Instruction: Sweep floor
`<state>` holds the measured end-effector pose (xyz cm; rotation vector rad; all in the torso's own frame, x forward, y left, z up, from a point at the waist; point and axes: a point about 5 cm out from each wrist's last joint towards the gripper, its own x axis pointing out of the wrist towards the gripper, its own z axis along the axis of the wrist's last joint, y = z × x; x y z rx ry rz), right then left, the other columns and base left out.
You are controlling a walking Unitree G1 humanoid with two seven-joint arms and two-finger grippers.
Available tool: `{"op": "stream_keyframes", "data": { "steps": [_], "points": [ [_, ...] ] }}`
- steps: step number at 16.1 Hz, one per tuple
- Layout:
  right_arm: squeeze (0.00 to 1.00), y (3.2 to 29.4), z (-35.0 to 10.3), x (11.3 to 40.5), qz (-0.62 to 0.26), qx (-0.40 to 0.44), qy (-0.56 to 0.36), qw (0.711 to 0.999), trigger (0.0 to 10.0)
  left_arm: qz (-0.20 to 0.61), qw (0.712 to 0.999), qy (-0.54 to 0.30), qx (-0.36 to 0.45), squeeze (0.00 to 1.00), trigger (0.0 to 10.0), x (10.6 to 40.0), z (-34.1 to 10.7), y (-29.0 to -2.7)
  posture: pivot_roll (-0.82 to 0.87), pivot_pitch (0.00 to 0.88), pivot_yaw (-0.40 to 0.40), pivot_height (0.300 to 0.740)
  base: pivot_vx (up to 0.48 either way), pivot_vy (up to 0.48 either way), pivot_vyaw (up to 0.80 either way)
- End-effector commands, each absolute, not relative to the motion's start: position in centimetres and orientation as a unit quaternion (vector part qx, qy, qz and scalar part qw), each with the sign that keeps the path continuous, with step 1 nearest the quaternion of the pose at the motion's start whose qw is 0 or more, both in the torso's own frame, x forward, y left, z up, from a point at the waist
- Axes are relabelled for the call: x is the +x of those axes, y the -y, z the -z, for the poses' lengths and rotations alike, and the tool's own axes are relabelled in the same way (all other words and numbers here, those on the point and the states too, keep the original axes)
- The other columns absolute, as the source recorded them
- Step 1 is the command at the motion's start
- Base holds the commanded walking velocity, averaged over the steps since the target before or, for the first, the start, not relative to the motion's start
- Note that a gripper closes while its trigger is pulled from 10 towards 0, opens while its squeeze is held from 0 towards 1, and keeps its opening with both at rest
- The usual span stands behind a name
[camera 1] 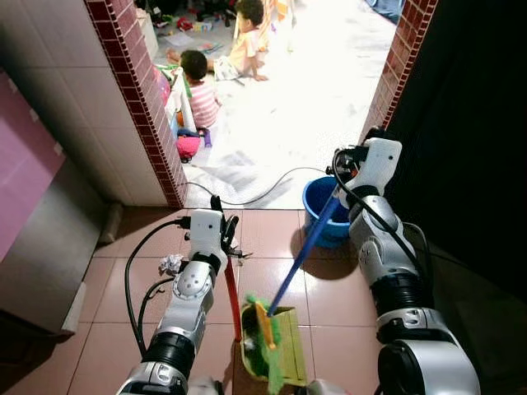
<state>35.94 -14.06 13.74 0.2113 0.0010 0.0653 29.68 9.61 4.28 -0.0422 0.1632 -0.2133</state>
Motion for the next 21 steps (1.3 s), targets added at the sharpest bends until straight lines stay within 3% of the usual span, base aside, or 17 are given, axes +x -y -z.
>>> {"op": "stream_keyframes", "data": {
  "steps": [1,4,9,14,21],
  "points": [
    [0.0,13.8,-15.9,36.4,-0.052,0.099,0.041,0.993,10.0,0.1,0.991,-0.084,-0.021,0.0,10.0,29.8,-4.2,-9.8,-0.02,0.0,0.023,0.74,0.0,0.0,0.0],
    [0.0,14.0,-17.2,36.4,-0.071,0.051,0.083,0.993,10.0,0.085,0.994,-0.055,-0.041,0.0,10.0,30.3,-5.2,-10.3,-0.02,0.0,0.023,0.74,0.0,0.0,0.0],
    [0.0,16.8,-18.1,36.3,-0.022,-0.02,0.132,0.991,10.0,0.056,0.997,-0.023,-0.039,0.0,10.0,31.8,-6.8,-12.3,-0.02,0.0,0.025,0.74,0.0,0.0,0.0],
    [0.0,17.9,-16.5,35.6,-0.001,-0.054,0.12,0.991,10.0,0.045,0.998,-0.014,-0.038,0.0,10.0,32.4,-7.4,-13.4,-0.02,0.0,0.024,0.74,0.0,0.0,0.0],
    [0.0,19.6,-11.1,33.0,0.065,-0.129,0.022,0.989,10.0,0.008,0.997,0.048,-0.063,0.0,10.0,32.3,-10.0,-15.6,-0.02,0.0,0.028,0.74,0.0,0.0,0.0]
  ]
}}
